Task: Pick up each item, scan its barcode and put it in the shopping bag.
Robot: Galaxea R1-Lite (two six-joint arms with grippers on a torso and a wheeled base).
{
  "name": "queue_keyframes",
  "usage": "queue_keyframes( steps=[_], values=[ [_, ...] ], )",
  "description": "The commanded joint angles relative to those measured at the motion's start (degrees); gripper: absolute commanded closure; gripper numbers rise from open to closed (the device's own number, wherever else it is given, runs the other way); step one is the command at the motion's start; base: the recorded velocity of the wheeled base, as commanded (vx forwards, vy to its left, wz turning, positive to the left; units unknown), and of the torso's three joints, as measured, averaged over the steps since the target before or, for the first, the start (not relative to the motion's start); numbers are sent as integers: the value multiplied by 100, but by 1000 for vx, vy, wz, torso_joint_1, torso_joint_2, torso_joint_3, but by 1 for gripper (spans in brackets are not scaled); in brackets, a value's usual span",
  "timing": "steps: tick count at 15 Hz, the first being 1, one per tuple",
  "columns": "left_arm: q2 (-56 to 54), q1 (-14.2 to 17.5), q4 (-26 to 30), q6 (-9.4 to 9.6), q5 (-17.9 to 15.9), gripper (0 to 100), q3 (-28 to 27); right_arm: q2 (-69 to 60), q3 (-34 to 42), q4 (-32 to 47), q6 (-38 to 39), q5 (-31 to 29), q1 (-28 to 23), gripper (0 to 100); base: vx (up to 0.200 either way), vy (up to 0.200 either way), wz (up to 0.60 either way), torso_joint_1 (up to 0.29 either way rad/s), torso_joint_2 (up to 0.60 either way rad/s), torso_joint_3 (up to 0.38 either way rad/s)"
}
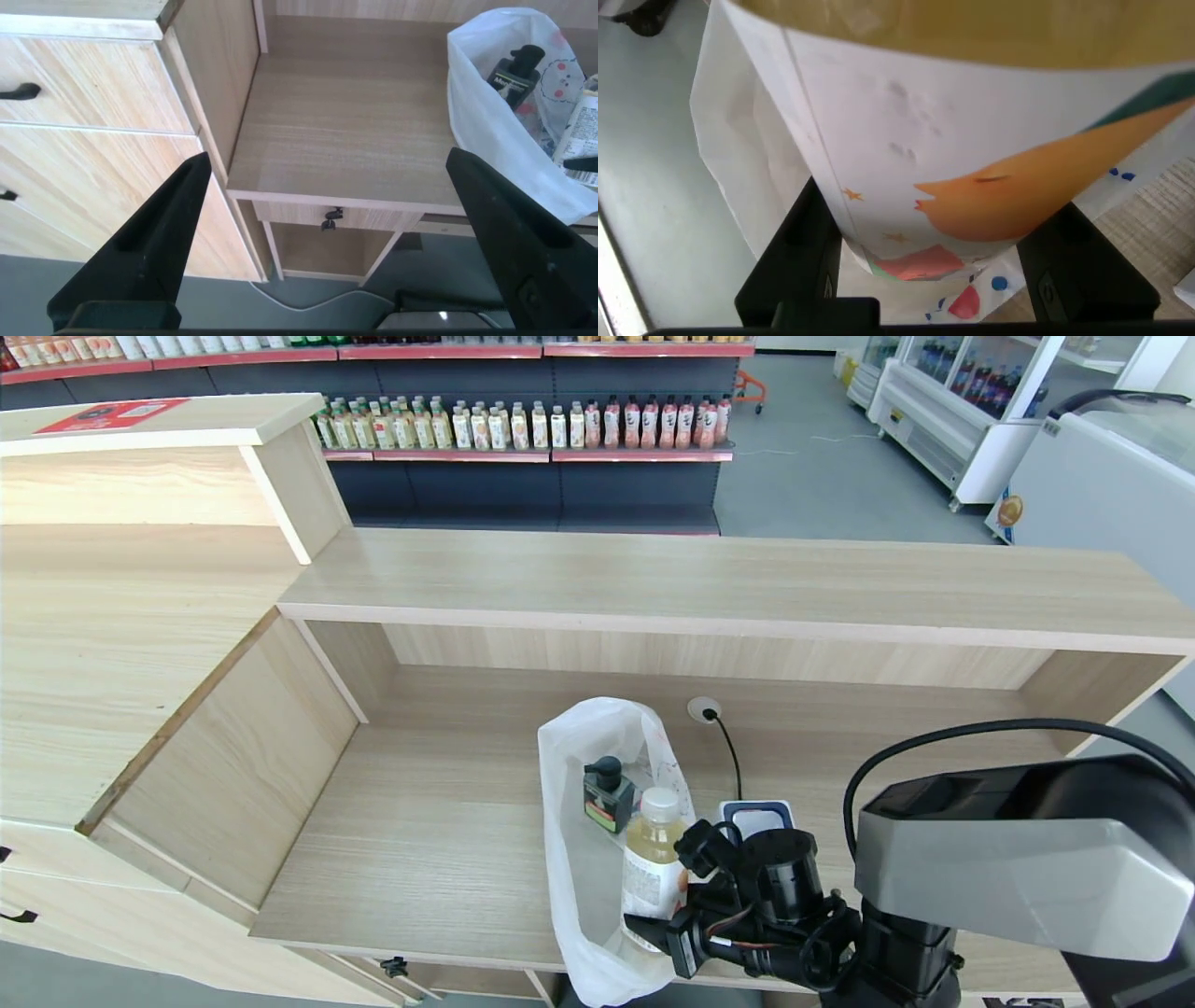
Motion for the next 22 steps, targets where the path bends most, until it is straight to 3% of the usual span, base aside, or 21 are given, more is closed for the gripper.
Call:
queue_keyframes(
  steps=[1, 12, 13, 22],
  values=[
    [-2, 2, 2, 2, 1, 0, 1, 128, -254, 11, 91, 11, 3, 100, 0, 0, 0, 0, 0, 0],
    [-2, 2, 2, 11, 1, 0, 1, 259, -342, 126, 162, 11, 56, 100, 0, 0, 0, 0, 0, 0],
    [-2, 2, 2, 19, 1, 0, 1, 259, -342, 126, 162, 11, 56, 0, 0, 0, 0, 0, 0, 0],
    [-2, 2, 2, 125, 1, 0, 1, -66, -254, 20, 171, -16, 12, 0, 0, 0, 0, 0, 0, 0]
  ],
)
